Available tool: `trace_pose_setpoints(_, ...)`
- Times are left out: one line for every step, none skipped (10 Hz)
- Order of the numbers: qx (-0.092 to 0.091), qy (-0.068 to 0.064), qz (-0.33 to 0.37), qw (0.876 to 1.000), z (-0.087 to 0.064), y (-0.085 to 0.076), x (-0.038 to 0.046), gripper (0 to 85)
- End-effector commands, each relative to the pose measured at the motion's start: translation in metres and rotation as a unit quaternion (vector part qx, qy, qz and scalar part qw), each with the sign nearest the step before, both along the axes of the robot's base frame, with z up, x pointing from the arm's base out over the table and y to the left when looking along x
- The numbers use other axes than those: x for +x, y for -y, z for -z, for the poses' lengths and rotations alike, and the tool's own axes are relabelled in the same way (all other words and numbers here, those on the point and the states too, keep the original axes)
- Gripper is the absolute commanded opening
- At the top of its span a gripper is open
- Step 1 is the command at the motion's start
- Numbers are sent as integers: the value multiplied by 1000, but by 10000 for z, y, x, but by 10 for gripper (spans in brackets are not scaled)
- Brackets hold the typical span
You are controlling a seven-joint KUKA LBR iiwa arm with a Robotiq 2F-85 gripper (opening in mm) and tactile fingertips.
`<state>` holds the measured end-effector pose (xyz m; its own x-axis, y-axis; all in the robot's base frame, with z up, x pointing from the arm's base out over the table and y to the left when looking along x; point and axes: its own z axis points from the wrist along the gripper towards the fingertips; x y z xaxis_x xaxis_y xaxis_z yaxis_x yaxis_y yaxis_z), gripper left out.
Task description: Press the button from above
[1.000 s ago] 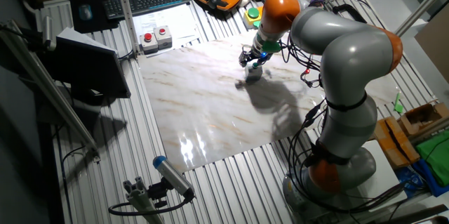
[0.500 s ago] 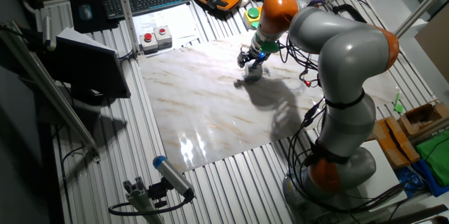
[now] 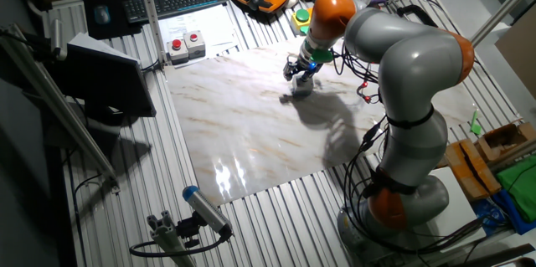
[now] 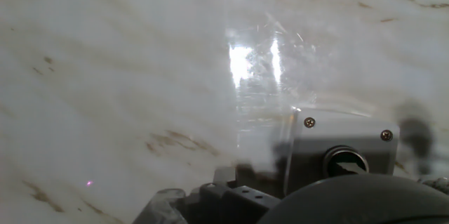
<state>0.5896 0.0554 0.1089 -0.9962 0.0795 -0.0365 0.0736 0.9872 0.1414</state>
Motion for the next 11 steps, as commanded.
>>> trace_pose_setpoints(0, 2, -1, 1000, 10, 3, 1, 707)
trace_pose_setpoints(1, 3, -1, 1000, 20, 9, 3, 707)
trace_pose_setpoints(1, 5, -1, 1000, 29, 15, 7, 703)
trace_pose_setpoints(1, 6, -1, 1000, 34, 19, 10, 703)
trace_pose_setpoints(1, 6, -1, 1000, 38, 29, 17, 703)
trace_pose_setpoints(1, 7, -1, 1000, 45, 34, 24, 703)
trace_pose_setpoints(1, 7, -1, 1000, 53, 38, 30, 703)
trace_pose_setpoints(1, 7, -1, 1000, 58, 37, 33, 703)
trace_pose_setpoints(1, 7, -1, 1000, 62, 37, 34, 703)
trace_pose_setpoints(1, 7, -1, 1000, 66, 38, 34, 703)
trace_pose_setpoints(2, 7, -1, 1000, 77, 38, 36, 703)
